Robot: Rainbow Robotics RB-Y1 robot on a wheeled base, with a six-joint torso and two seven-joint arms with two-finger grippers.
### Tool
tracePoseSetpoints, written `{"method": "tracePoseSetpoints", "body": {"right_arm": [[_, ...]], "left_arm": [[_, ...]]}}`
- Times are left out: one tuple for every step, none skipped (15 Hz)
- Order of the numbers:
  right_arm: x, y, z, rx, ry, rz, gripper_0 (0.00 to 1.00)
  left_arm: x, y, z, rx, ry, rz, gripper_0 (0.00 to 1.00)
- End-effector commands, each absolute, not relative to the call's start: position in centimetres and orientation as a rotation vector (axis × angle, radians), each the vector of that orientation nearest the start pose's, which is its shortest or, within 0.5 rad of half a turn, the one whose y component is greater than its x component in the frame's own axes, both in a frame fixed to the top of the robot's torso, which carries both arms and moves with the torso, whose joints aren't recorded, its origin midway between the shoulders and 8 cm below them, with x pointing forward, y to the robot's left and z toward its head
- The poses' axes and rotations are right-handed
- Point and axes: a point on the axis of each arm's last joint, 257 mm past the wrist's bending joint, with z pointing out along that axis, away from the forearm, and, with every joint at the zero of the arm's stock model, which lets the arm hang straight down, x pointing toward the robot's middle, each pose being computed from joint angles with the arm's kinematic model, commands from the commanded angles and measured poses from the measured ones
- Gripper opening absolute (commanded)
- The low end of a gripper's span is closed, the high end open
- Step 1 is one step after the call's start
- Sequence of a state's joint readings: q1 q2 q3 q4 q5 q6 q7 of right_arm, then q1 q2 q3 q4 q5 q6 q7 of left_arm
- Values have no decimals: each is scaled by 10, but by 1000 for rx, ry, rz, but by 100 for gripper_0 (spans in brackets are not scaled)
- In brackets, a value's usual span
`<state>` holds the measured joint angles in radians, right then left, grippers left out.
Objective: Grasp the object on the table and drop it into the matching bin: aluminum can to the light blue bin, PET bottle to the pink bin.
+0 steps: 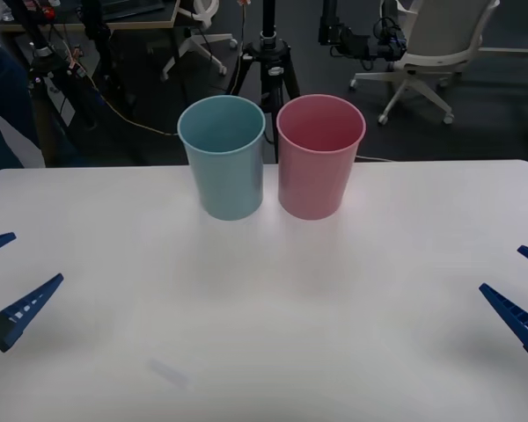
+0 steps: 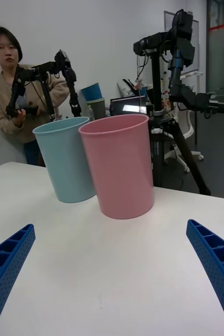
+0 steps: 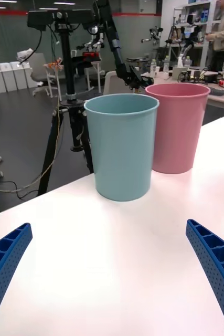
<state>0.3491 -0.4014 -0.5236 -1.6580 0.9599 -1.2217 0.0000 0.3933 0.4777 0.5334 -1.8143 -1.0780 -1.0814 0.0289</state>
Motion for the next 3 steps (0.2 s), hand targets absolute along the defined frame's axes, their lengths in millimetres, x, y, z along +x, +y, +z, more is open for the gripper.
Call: {"method": "tracePoseSetpoints", "body": {"right_arm": [[342,-330,-169,-465,1441,567,100],[342,-330,-169,-465,1441,567,100],[342,-330,-169,-465,1441,567,100]], "left_arm": [[349,342,-155,602,1521,-374,100],[348,342,-155,599,1523,-376,100],[348,342,-155,599,1523,-376,100]]}}
